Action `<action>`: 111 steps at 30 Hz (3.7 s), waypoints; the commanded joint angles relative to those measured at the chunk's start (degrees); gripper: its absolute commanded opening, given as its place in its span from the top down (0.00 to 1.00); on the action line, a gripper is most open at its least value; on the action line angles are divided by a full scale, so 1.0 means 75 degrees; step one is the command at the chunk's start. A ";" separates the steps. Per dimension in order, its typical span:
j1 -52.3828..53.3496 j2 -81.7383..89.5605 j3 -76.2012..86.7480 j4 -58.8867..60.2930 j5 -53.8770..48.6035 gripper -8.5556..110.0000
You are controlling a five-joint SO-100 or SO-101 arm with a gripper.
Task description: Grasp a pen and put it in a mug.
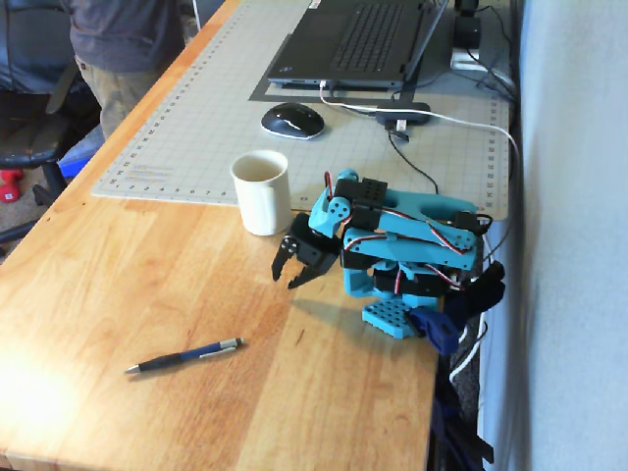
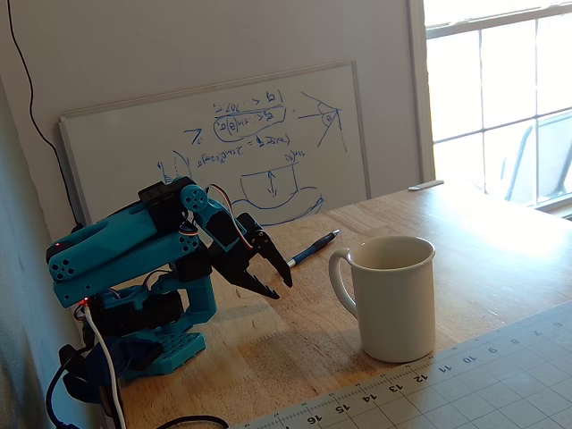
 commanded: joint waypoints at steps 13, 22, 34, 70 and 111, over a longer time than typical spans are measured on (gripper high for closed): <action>-0.0070 0.0187 -0.0105 -0.0047 0.0059 0.86; -0.0070 0.0187 -0.0105 -0.0047 0.0059 0.86; -0.0012 0.0105 -0.0141 -0.0105 0.0070 0.86; -0.2484 -0.8859 -0.7277 -0.0129 0.6434 0.72; -0.3539 -1.7262 -1.4309 -0.0879 1.2023 0.72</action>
